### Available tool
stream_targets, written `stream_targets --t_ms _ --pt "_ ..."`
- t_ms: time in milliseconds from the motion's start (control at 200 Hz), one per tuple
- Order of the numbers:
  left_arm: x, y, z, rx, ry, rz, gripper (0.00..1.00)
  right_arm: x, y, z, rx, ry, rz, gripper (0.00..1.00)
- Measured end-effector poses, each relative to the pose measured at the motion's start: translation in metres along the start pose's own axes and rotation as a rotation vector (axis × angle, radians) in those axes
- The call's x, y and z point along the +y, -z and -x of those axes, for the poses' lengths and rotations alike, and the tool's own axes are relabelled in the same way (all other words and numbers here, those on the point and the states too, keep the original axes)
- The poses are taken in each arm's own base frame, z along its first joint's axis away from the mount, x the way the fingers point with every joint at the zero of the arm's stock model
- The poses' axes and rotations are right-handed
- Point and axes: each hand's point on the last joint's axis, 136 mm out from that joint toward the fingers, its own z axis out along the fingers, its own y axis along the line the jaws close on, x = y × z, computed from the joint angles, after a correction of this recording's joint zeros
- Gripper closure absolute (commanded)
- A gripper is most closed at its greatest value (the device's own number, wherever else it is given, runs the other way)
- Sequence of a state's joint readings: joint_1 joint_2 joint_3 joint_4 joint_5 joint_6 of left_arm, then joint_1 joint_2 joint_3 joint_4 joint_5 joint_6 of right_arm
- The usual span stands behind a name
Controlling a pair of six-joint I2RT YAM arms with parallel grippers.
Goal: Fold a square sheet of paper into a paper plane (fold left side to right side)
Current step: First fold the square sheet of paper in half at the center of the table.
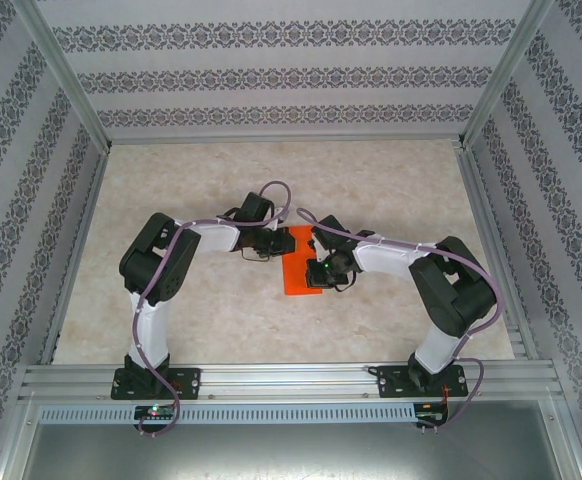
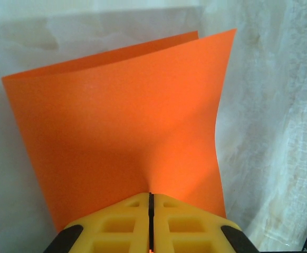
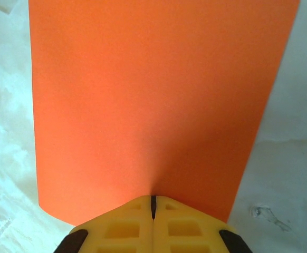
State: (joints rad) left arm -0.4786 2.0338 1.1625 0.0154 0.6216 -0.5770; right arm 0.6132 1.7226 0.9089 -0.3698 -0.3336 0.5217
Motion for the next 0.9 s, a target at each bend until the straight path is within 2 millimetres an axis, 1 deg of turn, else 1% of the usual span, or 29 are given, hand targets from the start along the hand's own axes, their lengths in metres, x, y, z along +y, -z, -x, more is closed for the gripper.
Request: stream_targets --t_ms 100,210,440,784,899 --pt "0.003 0.0 0.008 -0.013 0.005 0.005 0.89 0.001 0.0 0.001 -0.005 0.005 0.003 0.96" --pt "0.006 -0.001 0.021 -0.032 0.01 0.007 0.89 0.002 -0.001 0.004 -0.014 0.009 0.008 0.96" --pt "0.022 0.004 0.049 -0.074 0.04 0.031 0.89 0.002 -0.001 0.004 -0.015 0.009 0.008 0.96" --pt "0.023 0.002 0.054 -0.037 0.059 0.031 0.89 0.003 -0.001 0.006 -0.025 0.013 0.015 0.96" --pt "0.024 0.002 0.059 -0.032 0.061 0.033 0.89 0.004 -0.002 0.008 -0.034 0.016 0.019 0.96"
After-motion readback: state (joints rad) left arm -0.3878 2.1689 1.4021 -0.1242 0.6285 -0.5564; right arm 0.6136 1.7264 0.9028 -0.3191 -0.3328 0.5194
